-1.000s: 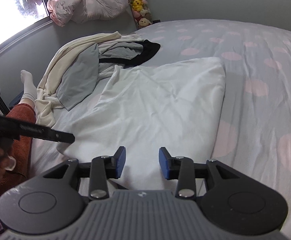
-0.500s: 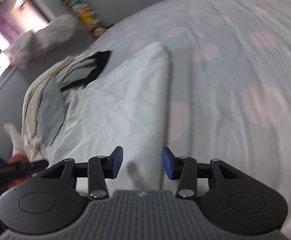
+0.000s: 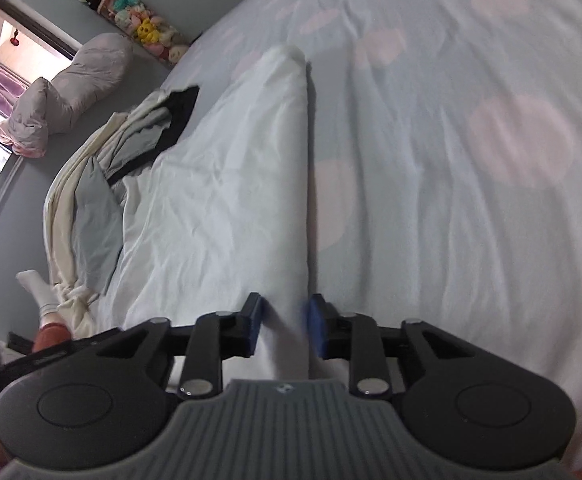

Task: Fold clothes
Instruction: 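Move both grippers to the sides of the folded white bundle, then grasp the folded white bundle with both grippers and lift it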

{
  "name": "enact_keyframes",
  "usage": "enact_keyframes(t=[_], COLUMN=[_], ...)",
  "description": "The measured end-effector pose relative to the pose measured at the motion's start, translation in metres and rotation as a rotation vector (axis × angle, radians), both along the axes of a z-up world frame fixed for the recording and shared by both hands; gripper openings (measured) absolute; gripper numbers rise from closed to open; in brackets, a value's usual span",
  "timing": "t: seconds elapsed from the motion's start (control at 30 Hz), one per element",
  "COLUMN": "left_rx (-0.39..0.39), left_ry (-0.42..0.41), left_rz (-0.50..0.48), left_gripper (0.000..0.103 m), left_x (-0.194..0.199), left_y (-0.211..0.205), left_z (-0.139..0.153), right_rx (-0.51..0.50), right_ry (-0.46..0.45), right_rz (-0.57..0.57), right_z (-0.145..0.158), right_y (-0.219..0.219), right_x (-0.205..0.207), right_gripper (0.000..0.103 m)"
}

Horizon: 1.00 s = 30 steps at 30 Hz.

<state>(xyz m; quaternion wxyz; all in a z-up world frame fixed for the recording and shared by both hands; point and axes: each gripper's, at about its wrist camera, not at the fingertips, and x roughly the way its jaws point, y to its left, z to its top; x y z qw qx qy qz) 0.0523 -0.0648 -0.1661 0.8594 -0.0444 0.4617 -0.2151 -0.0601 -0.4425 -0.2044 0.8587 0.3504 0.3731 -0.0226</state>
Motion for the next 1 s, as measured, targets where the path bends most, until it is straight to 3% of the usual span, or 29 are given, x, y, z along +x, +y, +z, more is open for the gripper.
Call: enact_keyframes(t=[0.1, 0.27, 0.47, 0.77, 1.0], left_rx=[-0.067, -0.088, -0.18, -0.274, -0.294], left_ry=[-0.015, -0.009, 0.08, 0.144, 0.13], left_rz=[-0.007, -0.026, -0.02, -0.036, -0.079], left_gripper=[0.054, 0.055, 0.055, 0.054, 0.053], left_x=[0.009, 0.039, 0.083, 0.132, 0.166], left_y=[-0.002, -0.014, -0.016, -0.02, -0.033], left_z=[0.006, 0.003, -0.014, -0.036, -0.042], right_rx=[-0.024, -0.001, 0.015, 0.093, 0.142], right_ry=[-0.022, -0.038, -0.046, -0.045, -0.073], right_rz=[-0.021, -0.021, 0.007, 0.02, 0.028], right_z=[0.005, 0.006, 0.005, -0.016, -0.021], right_y=[-0.005, -0.014, -0.024, -0.048, -0.068], right_x=[0.003, 0.02, 0.048, 0.094, 0.132], right_gripper=[0.044, 0.047, 0.055, 0.056, 0.056])
